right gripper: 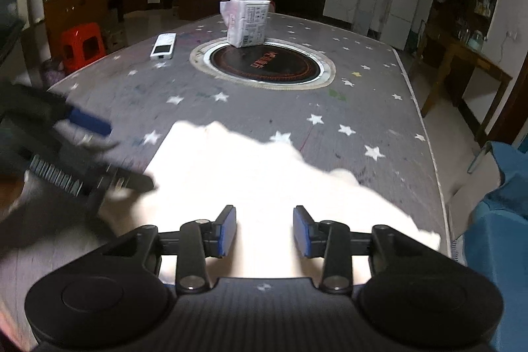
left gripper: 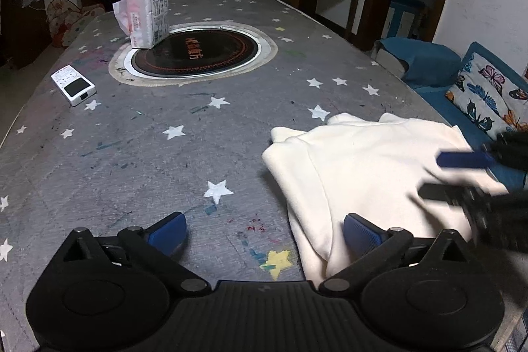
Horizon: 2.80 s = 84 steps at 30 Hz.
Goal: Fold clothes
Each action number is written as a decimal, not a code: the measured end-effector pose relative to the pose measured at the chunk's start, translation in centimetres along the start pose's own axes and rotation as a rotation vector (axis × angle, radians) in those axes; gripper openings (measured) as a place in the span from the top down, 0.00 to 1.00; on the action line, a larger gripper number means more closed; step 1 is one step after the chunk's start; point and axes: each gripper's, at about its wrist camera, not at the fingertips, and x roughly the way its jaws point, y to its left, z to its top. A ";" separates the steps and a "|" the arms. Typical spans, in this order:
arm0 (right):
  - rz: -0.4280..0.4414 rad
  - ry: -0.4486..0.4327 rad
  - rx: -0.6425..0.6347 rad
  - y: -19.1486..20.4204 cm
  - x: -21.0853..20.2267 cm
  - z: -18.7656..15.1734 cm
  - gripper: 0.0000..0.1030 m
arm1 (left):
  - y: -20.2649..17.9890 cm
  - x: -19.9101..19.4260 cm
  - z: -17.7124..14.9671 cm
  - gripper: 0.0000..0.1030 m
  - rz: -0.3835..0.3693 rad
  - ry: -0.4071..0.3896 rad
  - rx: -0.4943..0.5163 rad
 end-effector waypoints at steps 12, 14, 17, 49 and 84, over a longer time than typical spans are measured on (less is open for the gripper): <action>-0.022 -0.031 -0.025 2.0 -2.3 -3.1 0.63 | -0.5 -1.0 -0.2 0.00 -0.004 -0.039 -0.033; -0.021 -0.028 -0.026 2.2 -2.2 -3.4 0.63 | -0.7 -1.2 -0.3 0.00 0.004 -0.057 -0.028; -0.021 -0.023 -0.027 2.5 -2.0 -3.8 0.63 | -0.8 -1.3 -0.2 0.00 0.004 -0.063 -0.031; -0.108 -0.045 0.285 -6.9 -3.5 -6.3 0.59 | -0.8 -0.5 -2.3 0.00 0.044 0.043 -0.019; -0.059 -0.056 0.077 0.5 -3.8 -5.2 0.28 | -1.6 -2.6 -2.2 0.00 0.064 -0.012 -0.022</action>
